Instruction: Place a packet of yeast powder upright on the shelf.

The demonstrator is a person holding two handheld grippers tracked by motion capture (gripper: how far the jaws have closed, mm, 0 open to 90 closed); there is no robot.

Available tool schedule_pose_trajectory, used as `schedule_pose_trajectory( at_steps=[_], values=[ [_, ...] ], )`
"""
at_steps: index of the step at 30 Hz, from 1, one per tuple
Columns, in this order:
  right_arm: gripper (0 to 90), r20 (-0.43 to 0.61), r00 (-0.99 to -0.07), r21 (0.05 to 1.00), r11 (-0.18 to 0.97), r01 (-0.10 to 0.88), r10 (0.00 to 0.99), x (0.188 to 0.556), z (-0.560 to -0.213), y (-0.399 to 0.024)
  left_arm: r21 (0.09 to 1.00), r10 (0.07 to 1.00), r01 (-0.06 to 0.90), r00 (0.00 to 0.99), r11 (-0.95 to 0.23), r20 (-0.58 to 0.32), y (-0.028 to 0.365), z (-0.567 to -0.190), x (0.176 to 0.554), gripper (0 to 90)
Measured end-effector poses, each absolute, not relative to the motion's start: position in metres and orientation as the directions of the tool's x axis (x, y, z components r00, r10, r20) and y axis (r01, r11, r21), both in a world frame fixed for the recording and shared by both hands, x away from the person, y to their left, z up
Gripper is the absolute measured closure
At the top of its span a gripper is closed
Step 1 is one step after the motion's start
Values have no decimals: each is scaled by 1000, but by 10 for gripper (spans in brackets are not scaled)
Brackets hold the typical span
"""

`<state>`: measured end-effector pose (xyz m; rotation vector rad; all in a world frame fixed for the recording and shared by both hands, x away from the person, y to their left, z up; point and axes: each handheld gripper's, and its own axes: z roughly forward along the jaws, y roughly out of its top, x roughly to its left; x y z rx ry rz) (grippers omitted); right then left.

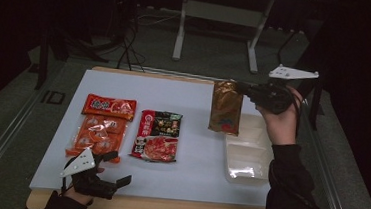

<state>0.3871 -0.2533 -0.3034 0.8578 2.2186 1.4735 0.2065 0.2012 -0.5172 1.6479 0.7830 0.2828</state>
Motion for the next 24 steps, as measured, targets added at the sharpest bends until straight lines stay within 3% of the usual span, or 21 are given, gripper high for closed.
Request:
schedule_pose_trajectory(
  at_steps=[24],
  values=[
    [879,29,-662,926,230,300,749,432,-344,-320,936,634,349,732,-36,-249,205,-519,203,20]
  ],
)
